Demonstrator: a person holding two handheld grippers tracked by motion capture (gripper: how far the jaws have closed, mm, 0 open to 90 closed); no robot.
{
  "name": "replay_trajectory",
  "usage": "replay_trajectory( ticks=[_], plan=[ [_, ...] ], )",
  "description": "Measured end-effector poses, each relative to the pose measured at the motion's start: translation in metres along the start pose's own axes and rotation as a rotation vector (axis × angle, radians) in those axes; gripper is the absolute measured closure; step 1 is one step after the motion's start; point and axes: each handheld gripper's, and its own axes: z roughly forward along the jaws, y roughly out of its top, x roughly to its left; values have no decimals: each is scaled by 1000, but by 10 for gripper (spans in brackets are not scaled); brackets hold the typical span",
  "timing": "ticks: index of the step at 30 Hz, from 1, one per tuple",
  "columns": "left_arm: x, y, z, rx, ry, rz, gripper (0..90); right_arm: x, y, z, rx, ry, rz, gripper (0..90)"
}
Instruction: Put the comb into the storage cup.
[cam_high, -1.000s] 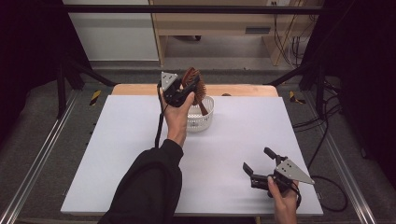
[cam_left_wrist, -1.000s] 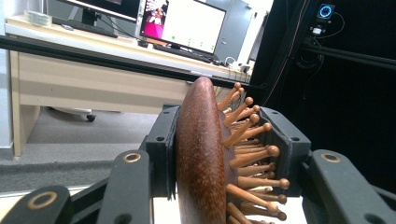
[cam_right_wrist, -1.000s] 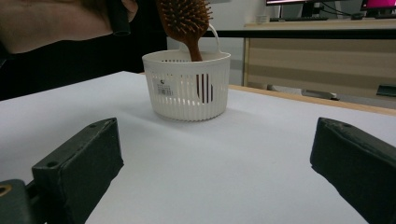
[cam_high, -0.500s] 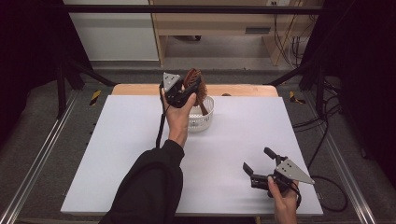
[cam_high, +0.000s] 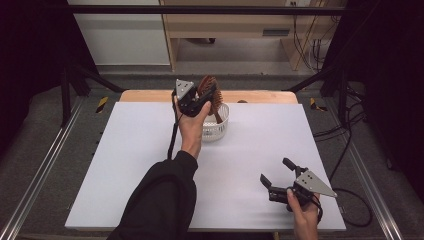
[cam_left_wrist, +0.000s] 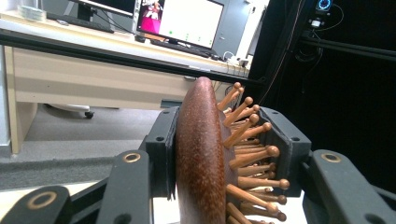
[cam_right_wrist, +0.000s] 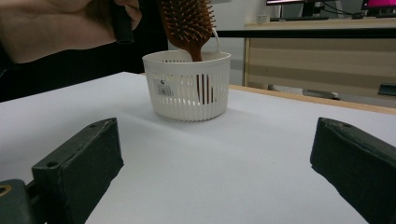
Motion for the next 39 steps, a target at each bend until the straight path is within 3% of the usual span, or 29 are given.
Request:
replay_trajectory(
  ticks=[39],
  plan=[
    [2,-9,2,12,-17,4,511,-1,-1,0,3,2,0,25]
  ],
)
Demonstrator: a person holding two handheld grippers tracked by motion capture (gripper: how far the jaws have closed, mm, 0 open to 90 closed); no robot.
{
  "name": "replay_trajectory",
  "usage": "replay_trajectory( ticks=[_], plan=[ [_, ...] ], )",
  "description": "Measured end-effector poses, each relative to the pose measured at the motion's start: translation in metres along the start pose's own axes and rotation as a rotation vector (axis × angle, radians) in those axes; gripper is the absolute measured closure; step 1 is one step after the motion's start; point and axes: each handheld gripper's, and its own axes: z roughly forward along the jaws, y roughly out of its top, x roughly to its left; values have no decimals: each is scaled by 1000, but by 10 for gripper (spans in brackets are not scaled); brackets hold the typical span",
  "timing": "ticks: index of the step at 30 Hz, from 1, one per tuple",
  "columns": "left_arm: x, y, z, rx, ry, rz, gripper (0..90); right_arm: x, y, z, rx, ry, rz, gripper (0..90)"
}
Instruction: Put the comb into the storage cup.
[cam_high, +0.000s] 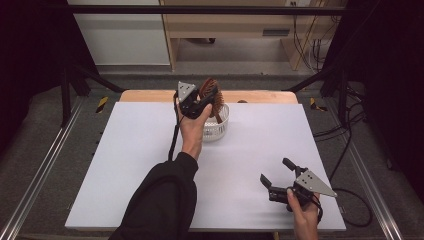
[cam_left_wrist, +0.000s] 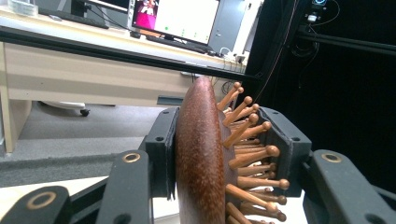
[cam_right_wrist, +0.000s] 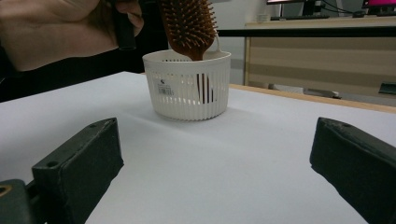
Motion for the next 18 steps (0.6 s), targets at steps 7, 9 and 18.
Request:
replay_trajectory(
  ticks=[7,9,18],
  plan=[
    [4,0,-2,9,-6,-7,506,1,0,0,1,2,4,24],
    [6,1,-3,16,-8,-7,505,1,0,0,1,2,4,24],
    [12,2,-8,33,-17,-3,498,1,0,1,1,3,4,24]
  ],
)
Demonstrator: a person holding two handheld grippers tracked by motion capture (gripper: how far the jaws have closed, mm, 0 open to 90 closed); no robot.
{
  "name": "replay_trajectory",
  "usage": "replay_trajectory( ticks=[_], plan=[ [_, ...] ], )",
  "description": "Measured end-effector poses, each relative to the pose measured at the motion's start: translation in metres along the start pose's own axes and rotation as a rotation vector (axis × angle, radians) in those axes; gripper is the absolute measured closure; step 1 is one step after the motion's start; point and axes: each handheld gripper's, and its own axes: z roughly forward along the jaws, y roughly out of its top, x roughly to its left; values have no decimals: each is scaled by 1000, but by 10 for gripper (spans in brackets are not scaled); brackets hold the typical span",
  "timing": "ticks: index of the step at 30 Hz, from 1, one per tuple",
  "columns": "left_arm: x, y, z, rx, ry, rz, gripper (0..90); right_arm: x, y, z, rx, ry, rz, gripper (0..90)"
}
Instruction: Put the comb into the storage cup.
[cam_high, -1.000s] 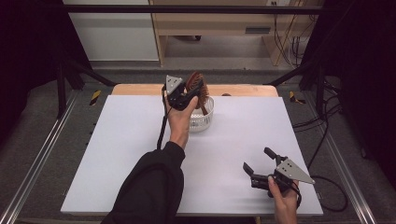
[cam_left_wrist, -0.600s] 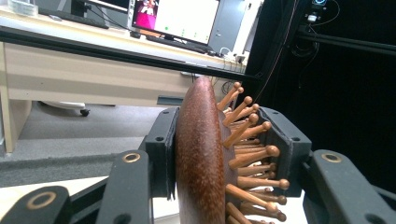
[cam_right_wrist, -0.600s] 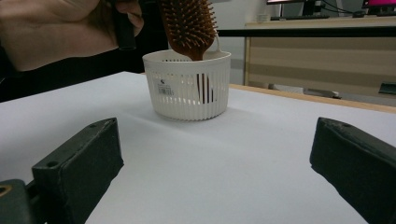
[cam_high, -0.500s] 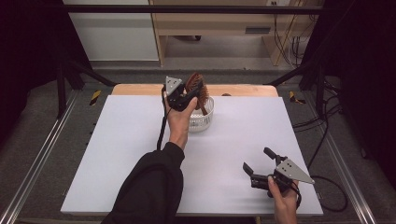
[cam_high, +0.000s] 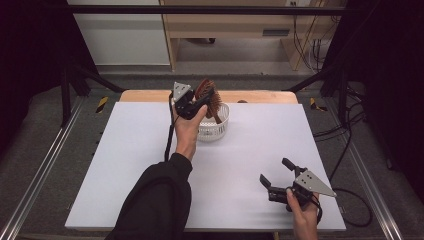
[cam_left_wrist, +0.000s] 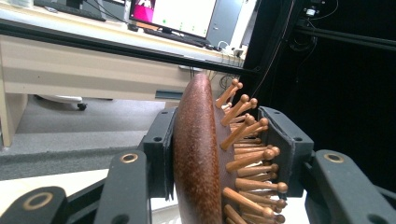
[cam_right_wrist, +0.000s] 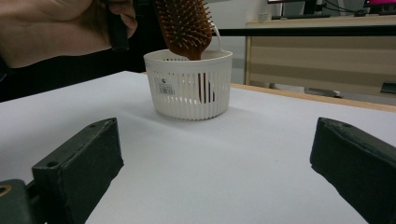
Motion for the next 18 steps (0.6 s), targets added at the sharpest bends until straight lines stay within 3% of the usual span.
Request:
replay_trajectory(
  ticks=[18],
  plan=[
    [29,-6,-18,25,13,-55,472,1,0,1,7,5,-4,24]
  ],
)
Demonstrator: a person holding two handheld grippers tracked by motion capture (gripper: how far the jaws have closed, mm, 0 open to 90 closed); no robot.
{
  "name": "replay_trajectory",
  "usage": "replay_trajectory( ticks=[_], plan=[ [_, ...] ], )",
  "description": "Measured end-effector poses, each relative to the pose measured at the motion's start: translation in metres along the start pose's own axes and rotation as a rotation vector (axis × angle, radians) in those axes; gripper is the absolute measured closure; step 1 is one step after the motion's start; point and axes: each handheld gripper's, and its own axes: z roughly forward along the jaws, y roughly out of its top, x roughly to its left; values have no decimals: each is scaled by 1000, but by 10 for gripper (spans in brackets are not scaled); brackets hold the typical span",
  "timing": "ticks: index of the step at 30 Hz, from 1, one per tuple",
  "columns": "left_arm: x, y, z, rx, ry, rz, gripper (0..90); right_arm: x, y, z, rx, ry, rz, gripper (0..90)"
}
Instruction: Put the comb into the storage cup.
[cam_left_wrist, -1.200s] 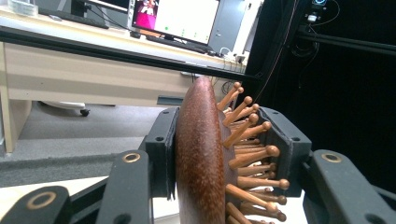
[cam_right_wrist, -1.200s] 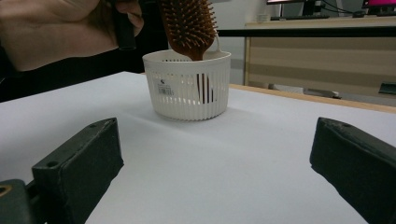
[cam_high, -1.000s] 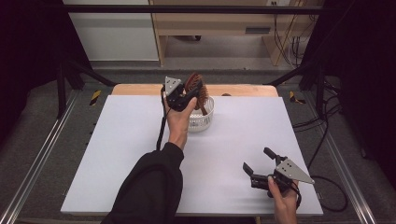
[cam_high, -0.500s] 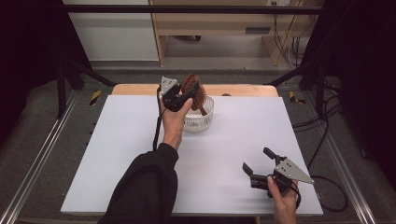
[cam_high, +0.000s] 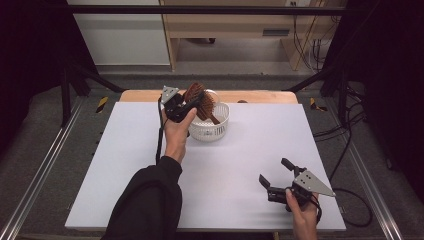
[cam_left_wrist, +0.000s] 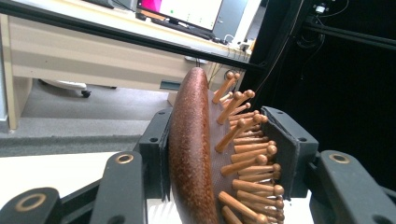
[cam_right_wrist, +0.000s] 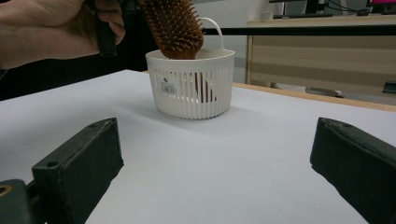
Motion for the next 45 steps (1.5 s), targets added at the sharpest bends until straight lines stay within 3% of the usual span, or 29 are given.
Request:
replay_trajectory(
  ticks=[17,45],
  plan=[
    [17,-5,-6,8,15,-46,458,0,-1,1,3,3,-1,24],
    [23,-7,-6,12,14,-52,453,0,-2,2,10,9,5,22]
  ],
)
